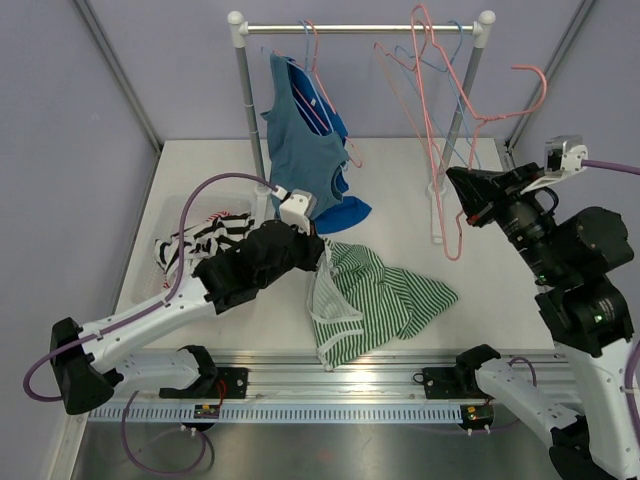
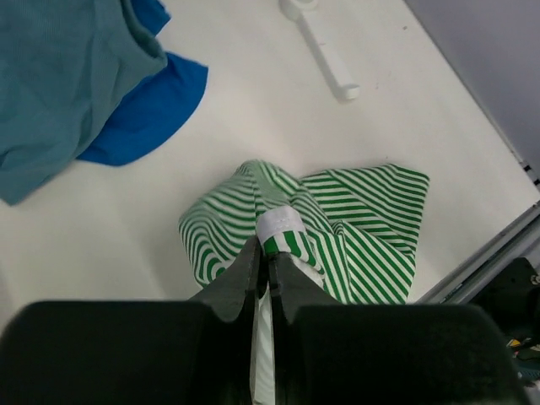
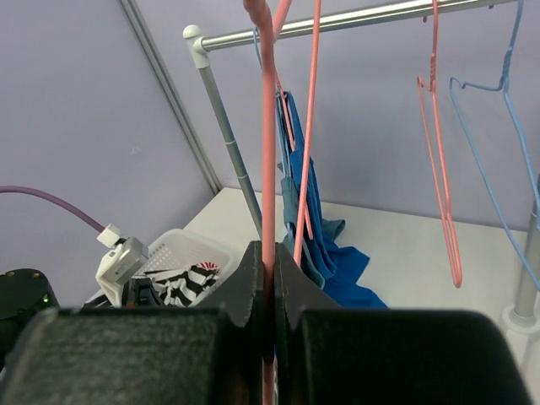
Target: Remove the tank top from the hanger
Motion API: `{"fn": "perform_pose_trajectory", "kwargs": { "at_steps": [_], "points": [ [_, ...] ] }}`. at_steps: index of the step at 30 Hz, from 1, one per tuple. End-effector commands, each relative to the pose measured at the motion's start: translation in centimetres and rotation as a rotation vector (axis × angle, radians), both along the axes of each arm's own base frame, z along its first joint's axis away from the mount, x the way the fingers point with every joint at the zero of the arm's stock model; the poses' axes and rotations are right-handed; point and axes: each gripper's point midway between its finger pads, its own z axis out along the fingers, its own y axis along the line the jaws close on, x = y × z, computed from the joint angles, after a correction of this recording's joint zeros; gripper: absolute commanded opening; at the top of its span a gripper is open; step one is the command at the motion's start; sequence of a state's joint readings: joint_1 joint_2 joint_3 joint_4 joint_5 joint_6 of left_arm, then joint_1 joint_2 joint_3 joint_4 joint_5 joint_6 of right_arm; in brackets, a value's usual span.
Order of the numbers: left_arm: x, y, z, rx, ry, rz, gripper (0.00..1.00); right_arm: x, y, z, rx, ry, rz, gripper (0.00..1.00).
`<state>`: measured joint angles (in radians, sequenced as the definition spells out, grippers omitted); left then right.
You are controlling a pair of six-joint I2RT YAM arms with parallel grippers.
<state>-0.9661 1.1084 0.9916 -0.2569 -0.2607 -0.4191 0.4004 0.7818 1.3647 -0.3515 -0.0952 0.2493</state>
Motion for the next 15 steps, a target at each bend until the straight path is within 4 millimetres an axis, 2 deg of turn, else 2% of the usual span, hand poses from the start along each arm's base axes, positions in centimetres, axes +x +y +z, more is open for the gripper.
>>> {"fn": "perform_pose_trajectory", "kwargs": {
  "at_steps": [1, 2, 3, 5, 6, 7, 8, 9, 10, 12, 13, 14, 15],
  "points": [
    [0.8, 1.0, -1.6, 0.019, 0.016, 0.080, 0.10, -0.6, -0.5, -4.5, -0.144, 0.203, -0.009, 0.00],
    [0.7, 1.0, -1.7, 0.022, 0.019, 0.081, 0.14, -0.2, -0.4, -4.8, -0.155, 0.228, -0.011, 0.00],
    [0.7, 1.0, -1.8, 0.025, 0.022, 0.079, 0.17, 1.2, 0.2, -5.9, -0.185, 0.281, -0.012, 0.00],
    [0.5, 1.1, -1.4, 0.022, 0.018, 0.074, 0.28, 2.2, 0.3, -6.2, -0.204, 0.325, -0.024, 0.00],
    [0.3, 1.5, -1.1, 0.021, 0.014, 0.076, 0.34, 3.8, 1.0, -7.2, -0.223, 0.369, -0.024, 0.00],
    [0.2, 1.7, -0.8, 0.018, 0.008, 0.083, 0.58, 4.5, 1.2, -6.9, -0.223, 0.366, -0.029, 0.00],
    [0.1, 2.0, -0.3, 0.013, 0.001, 0.088, 0.69, 5.4, 1.5, -7.1, -0.231, 0.374, -0.033, 0.00],
    [-0.1, 2.3, -0.2, 0.022, 0.001, 0.088, 0.75, 7.0, 2.0, -7.9, -0.246, 0.402, -0.042, 0.00],
    [-0.4, 2.9, 0.5, 0.015, -0.015, 0.093, 0.79, 7.8, 2.1, -7.1, -0.241, 0.384, -0.051, 0.00],
    [-0.9, 3.8, 1.1, 0.028, -0.020, 0.099, 0.91, 10.0, 2.9, -7.6, -0.258, 0.399, -0.057, 0.00],
    [-1.0, 4.3, 1.5, 0.035, -0.029, 0.103, 0.99, 10.6, 3.2, -6.3, -0.249, 0.368, -0.058, 0.00],
    [-1.3, 4.8, 2.1, 0.030, -0.036, 0.103, 0.99, 11.4, 3.3, -6.0, -0.251, 0.361, -0.065, 0.00],
    [-1.6, 5.3, 2.3, 0.050, -0.030, 0.102, 0.99, 13.1, 3.9, -7.0, -0.280, 0.386, -0.068, 0.00]
  ]
}}
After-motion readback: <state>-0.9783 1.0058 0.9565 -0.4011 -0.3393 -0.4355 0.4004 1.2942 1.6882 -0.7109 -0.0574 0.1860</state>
